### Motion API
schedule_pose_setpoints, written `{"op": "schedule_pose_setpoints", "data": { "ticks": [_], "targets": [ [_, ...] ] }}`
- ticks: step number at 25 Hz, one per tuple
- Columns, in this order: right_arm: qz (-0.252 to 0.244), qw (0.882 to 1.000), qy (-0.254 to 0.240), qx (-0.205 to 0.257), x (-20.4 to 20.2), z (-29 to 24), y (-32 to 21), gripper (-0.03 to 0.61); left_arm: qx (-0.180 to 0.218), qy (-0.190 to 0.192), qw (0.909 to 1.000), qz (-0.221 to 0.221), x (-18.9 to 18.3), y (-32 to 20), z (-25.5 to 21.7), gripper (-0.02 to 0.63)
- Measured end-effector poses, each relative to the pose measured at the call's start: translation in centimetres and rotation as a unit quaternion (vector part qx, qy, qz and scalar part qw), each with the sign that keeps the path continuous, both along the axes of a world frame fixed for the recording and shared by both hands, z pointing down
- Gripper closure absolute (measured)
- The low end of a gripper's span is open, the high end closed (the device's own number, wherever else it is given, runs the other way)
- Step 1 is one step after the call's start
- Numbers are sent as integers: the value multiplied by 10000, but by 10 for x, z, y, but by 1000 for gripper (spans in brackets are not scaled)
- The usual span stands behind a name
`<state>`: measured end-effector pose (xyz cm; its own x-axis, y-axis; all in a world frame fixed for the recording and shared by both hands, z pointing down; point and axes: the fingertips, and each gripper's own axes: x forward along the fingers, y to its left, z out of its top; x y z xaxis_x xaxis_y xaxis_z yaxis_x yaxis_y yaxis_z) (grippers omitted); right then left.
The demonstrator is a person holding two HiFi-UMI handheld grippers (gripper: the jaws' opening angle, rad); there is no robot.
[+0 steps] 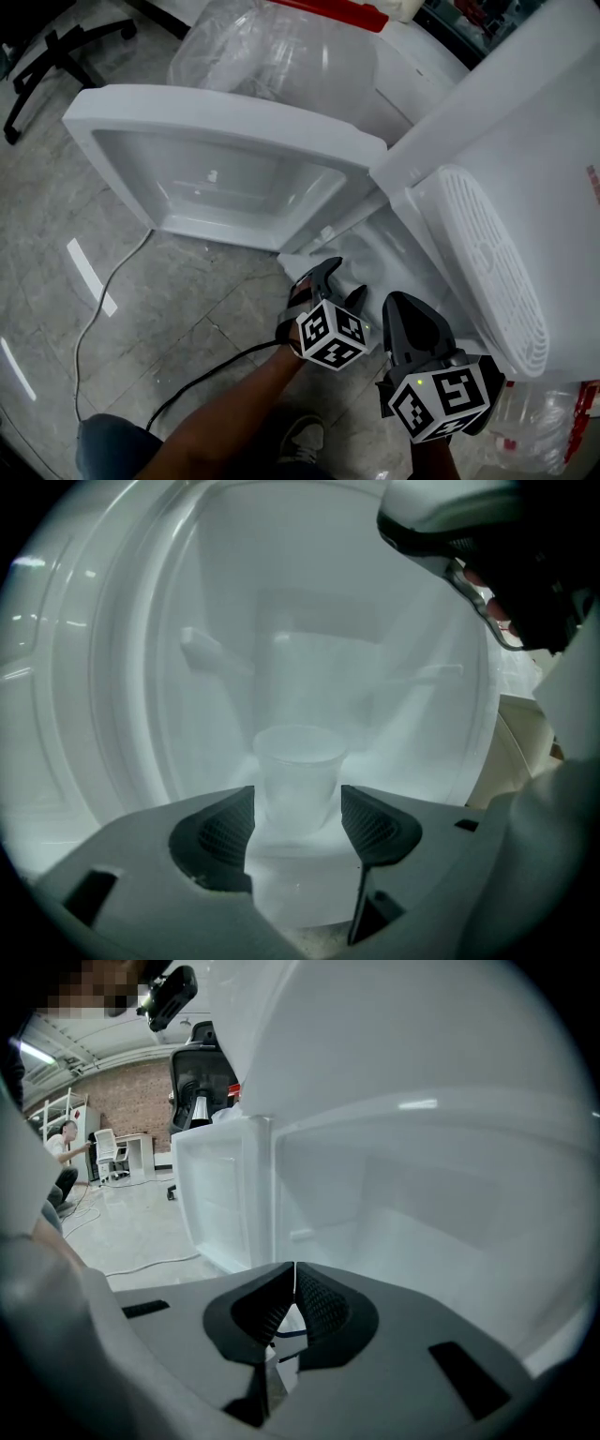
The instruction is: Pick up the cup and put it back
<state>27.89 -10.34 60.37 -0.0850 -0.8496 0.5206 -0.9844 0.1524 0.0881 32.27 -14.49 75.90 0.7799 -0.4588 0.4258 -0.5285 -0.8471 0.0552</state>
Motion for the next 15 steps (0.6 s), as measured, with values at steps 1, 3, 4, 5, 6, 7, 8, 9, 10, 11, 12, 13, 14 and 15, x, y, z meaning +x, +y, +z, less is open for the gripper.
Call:
{"op": "schedule_pose_setpoints", "data": {
  "ticks": [1,3,4,5,6,7,8,9,10,11,12,13,14,15],
  "targets": [
    [0,10000,-5,10,0,-1,0,557,10,34,10000,-17,-2,0,-2,333],
    [0,10000,-20,35,-2,-2,0,557,31,131,9999,-47,-5,0,-6,334],
    [-2,10000,-31,50,-2,-2,0,557,37,178,9998,-53,-7,0,-8,334],
    [-3,10000,-45,66,-3,-3,0,557,51,210,9998,-50,-9,1,-9,334],
    [-2,9999,-62,80,-5,-3,0,557,78,227,9997,-39,-11,2,-11,334],
    [1,9999,-84,94,-6,-3,0,557,112,234,9997,-27,-14,3,-12,334],
    [3,9999,-107,105,-8,-3,0,557,141,239,9996,-16,-17,4,-13,334],
    [3,9999,-128,114,-9,-3,0,557,161,248,9996,-3,-19,6,-15,334],
    [0,9998,-146,122,-11,-3,-1,557,178,259,9995,16,-22,8,-16,336],
    [0,9998,-165,128,-13,-3,-1,557,201,266,9994,46,-25,10,-18,337],
    [6,9997,-187,134,-14,-3,-2,557,232,266,9993,80,-27,12,-20,344],
    [20,9997,-218,141,-15,-3,-2,557,268,261,9992,109,-30,14,-22,354],
    [37,9995,-260,148,-16,-2,-3,557,300,256,9991,123,-34,15,-23,371],
    [50,9994,-310,148,-18,-1,-4,557,322,257,9991,116,-38,16,-25,388]
  ]
}}
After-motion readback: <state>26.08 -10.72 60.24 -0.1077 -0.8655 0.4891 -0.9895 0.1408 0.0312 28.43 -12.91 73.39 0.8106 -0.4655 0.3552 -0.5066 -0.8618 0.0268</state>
